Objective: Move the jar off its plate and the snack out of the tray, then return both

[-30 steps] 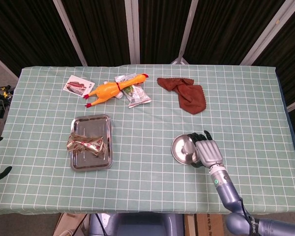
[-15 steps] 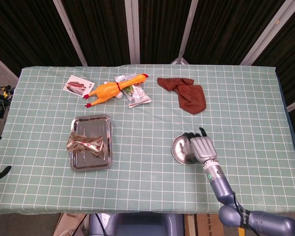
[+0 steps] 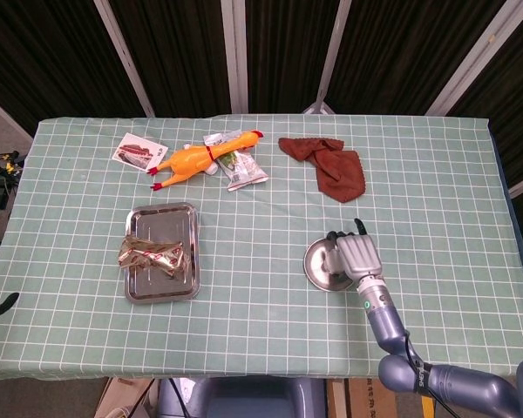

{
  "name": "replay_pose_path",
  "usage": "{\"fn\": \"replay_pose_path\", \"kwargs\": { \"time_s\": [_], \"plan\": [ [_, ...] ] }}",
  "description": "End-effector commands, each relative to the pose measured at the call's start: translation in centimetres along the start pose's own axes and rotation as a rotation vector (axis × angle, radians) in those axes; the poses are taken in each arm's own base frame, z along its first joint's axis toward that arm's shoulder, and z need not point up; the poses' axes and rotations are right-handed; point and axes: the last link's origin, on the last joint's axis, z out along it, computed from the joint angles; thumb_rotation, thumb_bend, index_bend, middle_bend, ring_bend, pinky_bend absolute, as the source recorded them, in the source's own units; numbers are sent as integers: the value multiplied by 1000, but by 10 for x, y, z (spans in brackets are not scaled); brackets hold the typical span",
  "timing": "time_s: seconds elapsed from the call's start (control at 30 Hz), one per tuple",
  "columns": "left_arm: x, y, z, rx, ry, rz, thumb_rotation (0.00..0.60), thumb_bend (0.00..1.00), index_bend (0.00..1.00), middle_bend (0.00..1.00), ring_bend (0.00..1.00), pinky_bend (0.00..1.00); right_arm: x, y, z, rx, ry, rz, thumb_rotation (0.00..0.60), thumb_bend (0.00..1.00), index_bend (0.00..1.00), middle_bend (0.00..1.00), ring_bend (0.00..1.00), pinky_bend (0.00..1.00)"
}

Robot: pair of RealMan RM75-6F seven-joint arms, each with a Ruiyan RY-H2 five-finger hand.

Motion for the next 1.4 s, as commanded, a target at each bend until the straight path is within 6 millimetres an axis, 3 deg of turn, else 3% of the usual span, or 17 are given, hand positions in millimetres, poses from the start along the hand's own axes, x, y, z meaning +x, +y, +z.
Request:
{"fn": "replay_pose_path", "kwargs": {
  "time_s": [0.03,0.47,1.03,1.2,1.4],
  "plan": [
    [0,0,0,0,0,0,600,106,218,12,0,43,0,1,0,-1,3,-3,600,102,368,422,441,12],
    [0,1,0,2,7,-4,600,107,215,11,0,49,-2,-4,-3,26,-5,1,600,136,422,458,480,28],
    [2,-2,1,16,10,-18,600,111,236,11,0,58,2,-13,1,37,47,-5,600,284,575,577,607,121],
    [2,-2,1,13,10,-18,600,112,235,10,0,58,11,-25,0,71,62,-9,600,284,576,577,607,121],
    [2,-3,1,18,12,-17,600,112,232,11,0,58,28,-59,-1,137,35,54,600,284,576,577,607,121]
  ]
}}
